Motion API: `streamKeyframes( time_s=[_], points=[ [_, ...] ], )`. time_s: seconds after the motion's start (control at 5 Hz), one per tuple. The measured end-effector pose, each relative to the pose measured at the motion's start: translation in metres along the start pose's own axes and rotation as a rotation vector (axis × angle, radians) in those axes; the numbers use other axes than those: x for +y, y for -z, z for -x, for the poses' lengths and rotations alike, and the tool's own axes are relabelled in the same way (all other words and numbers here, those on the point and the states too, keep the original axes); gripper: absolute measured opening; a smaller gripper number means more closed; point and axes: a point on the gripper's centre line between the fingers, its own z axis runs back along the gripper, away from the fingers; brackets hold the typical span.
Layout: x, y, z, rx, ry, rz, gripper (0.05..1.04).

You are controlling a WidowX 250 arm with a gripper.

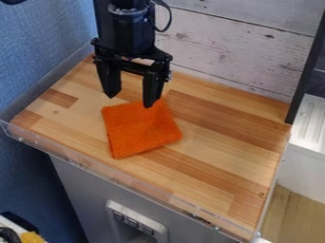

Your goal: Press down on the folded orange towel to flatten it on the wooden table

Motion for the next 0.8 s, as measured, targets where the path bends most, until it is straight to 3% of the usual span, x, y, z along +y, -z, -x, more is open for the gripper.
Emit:
streamKeyframes(
  time_s=[0.4,0.8],
  points=[
    [0.007,0.003,-0.006,-0.051,-0.143,0.0,0.941],
    [0.01,0.025,-0.003,-0.082,-0.248,0.0,0.358]
  ],
)
